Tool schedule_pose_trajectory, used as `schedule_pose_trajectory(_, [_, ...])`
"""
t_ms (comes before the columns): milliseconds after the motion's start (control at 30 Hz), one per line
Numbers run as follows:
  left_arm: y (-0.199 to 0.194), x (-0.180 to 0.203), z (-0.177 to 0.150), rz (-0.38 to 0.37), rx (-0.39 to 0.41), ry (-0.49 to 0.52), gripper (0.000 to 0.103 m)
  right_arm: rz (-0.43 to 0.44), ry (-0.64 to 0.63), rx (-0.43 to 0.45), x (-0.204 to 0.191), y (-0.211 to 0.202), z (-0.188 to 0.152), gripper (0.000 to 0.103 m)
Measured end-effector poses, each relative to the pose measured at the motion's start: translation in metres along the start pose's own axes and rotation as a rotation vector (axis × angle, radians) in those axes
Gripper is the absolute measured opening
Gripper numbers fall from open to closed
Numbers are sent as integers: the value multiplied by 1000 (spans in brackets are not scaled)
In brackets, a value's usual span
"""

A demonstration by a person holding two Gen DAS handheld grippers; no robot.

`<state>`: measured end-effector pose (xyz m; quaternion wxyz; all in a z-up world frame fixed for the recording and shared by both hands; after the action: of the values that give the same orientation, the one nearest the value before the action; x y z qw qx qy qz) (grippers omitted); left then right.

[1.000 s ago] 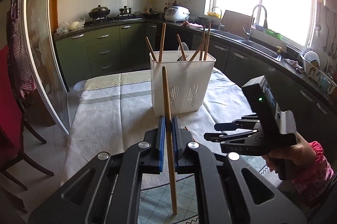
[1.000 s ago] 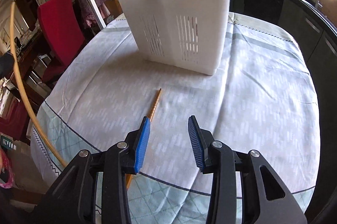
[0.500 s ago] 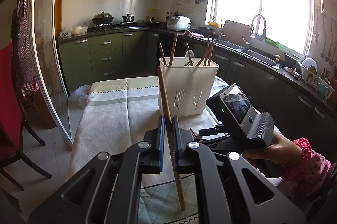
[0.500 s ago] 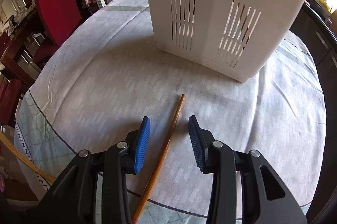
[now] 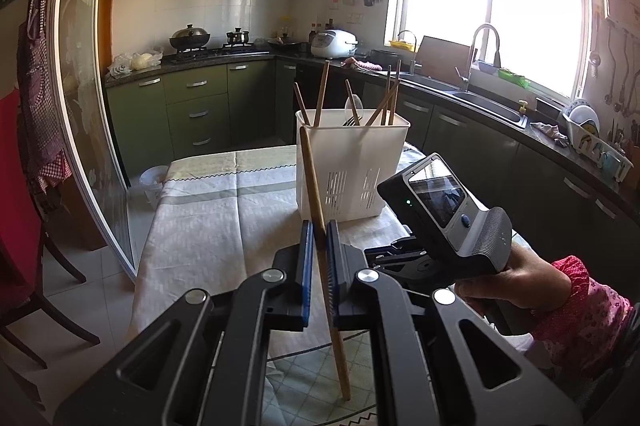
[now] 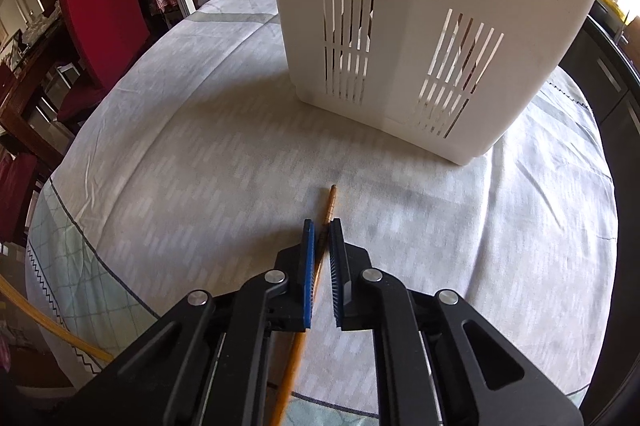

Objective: Organize utensils
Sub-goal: 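Lift the chopstick with the left tool while the right tool grasps the last chopstick, then drop the chopstick into the holder with the left tool while the right tool carries its chopstick over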

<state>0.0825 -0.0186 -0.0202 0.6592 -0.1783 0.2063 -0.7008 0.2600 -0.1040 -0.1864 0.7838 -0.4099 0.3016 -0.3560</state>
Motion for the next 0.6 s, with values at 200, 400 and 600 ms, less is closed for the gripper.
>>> schedule_pose_trajectory(200, [2, 3, 1, -10, -9, 6, 7, 29, 30, 66, 10, -30, -2, 6])
schedule_pose_trajectory(400, [2, 7, 4, -15, -5, 18, 6, 57, 50, 228, 17, -101, -7, 6])
schedule_pose_trajectory(600, [-1, 8, 11, -16, 13, 21, 6, 53, 67, 394, 25, -166, -28, 6])
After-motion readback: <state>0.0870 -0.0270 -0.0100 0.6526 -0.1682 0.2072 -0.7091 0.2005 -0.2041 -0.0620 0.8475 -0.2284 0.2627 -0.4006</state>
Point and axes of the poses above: each gripper's, at about its wrist camera, not at the fingertips, and y roughly the way its jaws point, x to its right, z to its top, the point moved 1 cm from there along y, roughly the way its jaws point, and after that the axes turned 9 degrees about z, right-handed, at the moved point
